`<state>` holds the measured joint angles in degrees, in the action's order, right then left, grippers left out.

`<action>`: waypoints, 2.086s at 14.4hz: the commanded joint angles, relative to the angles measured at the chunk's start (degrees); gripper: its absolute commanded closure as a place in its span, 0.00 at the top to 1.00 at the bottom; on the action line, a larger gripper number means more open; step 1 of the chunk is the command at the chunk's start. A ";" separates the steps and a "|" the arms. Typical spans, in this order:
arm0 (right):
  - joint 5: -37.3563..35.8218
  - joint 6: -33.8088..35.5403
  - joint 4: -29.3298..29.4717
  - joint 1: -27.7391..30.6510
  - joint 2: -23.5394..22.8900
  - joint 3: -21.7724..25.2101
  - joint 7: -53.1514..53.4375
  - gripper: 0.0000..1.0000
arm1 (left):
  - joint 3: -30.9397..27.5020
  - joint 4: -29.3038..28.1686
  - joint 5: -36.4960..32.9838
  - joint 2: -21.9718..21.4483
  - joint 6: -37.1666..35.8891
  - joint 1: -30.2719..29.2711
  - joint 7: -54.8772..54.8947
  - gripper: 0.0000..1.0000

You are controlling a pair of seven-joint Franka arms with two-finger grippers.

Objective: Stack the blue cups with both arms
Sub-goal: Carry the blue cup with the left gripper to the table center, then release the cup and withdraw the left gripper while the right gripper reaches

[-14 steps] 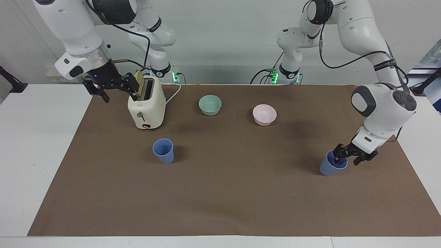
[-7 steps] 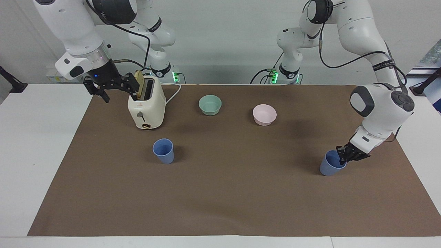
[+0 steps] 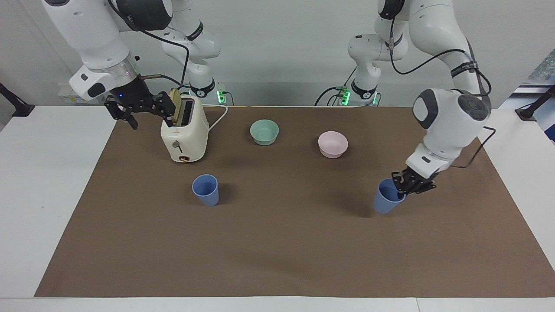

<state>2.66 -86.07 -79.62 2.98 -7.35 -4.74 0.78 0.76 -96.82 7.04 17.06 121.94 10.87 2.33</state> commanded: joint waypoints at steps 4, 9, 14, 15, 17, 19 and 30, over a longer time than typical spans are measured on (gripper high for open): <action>0.16 -0.15 -1.15 0.45 1.02 -0.45 -1.31 1.00 | -1.02 -10.04 0.52 -4.23 6.26 15.21 -16.61 0.00; 0.16 -0.15 -1.41 0.36 1.20 -0.45 -1.39 1.00 | -0.93 -14.89 1.47 -4.49 11.04 19.71 -20.34 0.48; 0.16 -5.39 -14.03 0.80 8.47 -0.36 -1.66 1.00 | -1.11 -12.25 2.27 -5.18 9.29 18.84 -19.46 1.00; 0.16 -8.30 -16.77 0.71 9.54 -0.36 -1.74 1.00 | -1.46 -12.16 2.10 -7.02 7.37 18.75 -19.46 1.00; 0.16 -10.08 -18.37 0.45 8.41 -0.36 -1.92 1.00 | -1.81 -12.25 1.66 -10.53 3.33 16.66 -19.20 1.00; 0.16 -14.71 -19.77 0.36 6.57 -0.45 -1.57 1.00 | -1.81 -12.07 -0.18 -14.31 -0.89 11.74 -15.01 1.00; 0.07 -32.40 -24.79 -2.80 -6.96 -0.45 1.86 1.00 | -1.90 8.20 -6.16 -15.65 -25.58 -9.37 4.00 1.00</action>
<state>2.68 -116.06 -103.70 0.16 -12.78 -5.04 1.65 -1.91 -94.37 2.26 -0.06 101.55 3.37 5.66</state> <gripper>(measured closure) 0.000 0.000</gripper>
